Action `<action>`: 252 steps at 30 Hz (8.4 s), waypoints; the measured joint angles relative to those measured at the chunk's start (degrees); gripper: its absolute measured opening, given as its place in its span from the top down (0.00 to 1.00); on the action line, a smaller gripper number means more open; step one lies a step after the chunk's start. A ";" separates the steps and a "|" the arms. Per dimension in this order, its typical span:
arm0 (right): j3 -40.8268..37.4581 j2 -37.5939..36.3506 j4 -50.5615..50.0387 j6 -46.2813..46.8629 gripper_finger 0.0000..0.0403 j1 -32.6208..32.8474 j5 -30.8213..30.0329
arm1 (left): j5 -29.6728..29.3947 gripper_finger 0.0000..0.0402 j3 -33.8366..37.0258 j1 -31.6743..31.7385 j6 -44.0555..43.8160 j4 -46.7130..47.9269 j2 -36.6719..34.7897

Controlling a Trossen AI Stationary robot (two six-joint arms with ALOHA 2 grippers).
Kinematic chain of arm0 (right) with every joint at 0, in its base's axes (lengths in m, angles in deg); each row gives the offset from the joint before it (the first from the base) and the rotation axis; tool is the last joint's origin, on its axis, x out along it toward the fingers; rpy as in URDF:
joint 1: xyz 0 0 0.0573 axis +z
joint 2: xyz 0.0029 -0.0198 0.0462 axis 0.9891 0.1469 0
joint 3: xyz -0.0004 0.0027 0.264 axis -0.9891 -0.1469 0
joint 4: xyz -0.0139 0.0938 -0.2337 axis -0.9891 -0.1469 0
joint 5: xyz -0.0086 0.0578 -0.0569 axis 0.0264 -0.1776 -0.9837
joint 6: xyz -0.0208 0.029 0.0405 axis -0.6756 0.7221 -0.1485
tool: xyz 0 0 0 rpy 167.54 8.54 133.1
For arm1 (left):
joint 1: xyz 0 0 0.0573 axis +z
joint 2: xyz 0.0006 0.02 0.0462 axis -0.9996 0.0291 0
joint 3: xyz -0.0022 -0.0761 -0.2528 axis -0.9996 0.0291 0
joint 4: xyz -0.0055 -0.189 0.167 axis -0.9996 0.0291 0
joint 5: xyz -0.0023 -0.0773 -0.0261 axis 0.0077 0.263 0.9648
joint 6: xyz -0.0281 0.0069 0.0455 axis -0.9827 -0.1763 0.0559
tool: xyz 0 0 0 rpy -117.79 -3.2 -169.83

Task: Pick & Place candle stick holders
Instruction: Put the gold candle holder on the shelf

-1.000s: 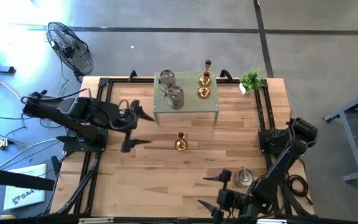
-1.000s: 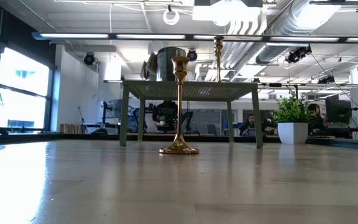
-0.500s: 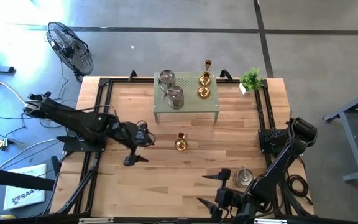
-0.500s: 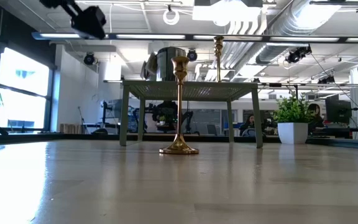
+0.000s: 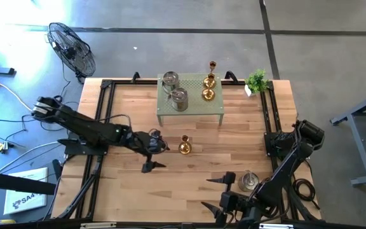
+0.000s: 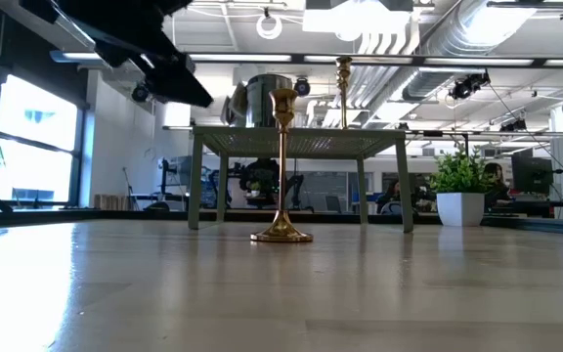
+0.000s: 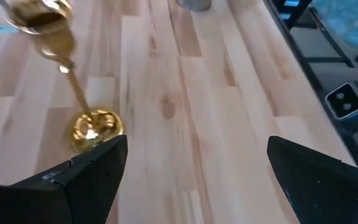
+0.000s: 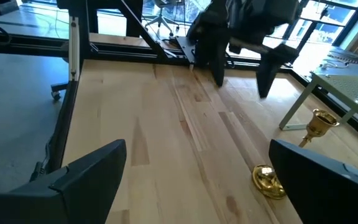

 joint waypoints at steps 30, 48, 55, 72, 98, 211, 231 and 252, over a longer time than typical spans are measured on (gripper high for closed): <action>-0.01 -0.02 0.22 1.06 0.03 0.00 1.49 | -15.94 0.06 -0.15 0.04 0.86 -13.24 11.97; 0.01 -0.02 -0.17 1.12 0.03 0.02 1.75 | -18.23 0.06 -0.15 0.19 4.94 -28.42 19.71; -0.01 -0.02 -0.21 1.05 0.03 0.02 1.80 | -16.36 0.06 -0.19 4.90 3.35 -28.72 20.85; 0.01 -0.02 -0.23 1.08 0.03 0.02 2.58 | -10.35 0.41 -0.17 8.35 5.23 -33.22 23.13; 0.00 0.00 -1.72 3.58 0.03 0.03 4.72 | -2.10 0.98 -2.57 5.81 9.73 -35.10 17.12; 0.01 0.02 1.03 -4.03 0.99 -16.35 16.25 | 3.58 0.38 -6.49 -2.97 13.33 -34.63 15.74; -0.02 -0.43 -20.65 16.96 0.99 -4.47 -2.59 | -0.73 0.33 -6.47 -2.97 10.77 -27.70 15.72; -0.02 -20.92 -41.85 17.69 0.99 -14.11 -10.65 | 0.58 0.33 -6.45 -2.97 1.66 -17.91 15.72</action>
